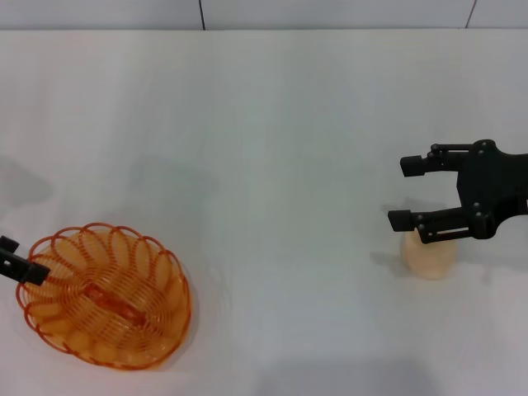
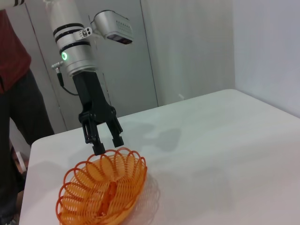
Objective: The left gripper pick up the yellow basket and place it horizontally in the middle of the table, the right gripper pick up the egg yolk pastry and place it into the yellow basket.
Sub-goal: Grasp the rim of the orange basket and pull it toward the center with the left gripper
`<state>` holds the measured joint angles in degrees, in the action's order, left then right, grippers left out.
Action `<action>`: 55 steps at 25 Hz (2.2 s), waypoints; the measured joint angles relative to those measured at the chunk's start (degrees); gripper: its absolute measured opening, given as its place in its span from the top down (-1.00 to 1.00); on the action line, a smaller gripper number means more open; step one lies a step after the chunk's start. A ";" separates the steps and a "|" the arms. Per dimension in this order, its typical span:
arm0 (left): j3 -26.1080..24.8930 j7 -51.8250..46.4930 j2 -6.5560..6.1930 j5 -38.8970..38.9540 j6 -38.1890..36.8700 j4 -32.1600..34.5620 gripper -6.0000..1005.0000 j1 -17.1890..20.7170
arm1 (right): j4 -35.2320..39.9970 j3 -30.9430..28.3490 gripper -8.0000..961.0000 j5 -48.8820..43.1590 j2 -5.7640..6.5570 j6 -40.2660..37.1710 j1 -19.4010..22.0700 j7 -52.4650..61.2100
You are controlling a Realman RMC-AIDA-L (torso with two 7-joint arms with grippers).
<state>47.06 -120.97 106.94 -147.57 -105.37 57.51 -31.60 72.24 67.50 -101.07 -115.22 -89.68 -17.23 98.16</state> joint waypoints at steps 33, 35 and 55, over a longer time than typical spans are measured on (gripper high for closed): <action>0.32 -1.55 2.08 -8.56 2.25 -5.79 -0.25 -7.17 | -1.39 0.00 -0.69 0.10 0.00 -0.38 0.35 -0.39; 0.30 -1.55 2.16 -8.72 2.69 -5.91 -0.25 -7.16 | -1.57 0.00 -0.69 0.09 0.00 -0.35 0.39 -0.47; 1.73 -1.65 3.02 -8.97 4.76 -8.09 -0.24 -7.58 | -2.43 0.00 -0.68 0.13 0.00 -0.14 0.49 -1.30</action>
<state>48.79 -122.62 109.96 -156.54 -100.61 49.42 -39.19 69.82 67.50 -100.95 -115.22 -89.82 -16.74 96.85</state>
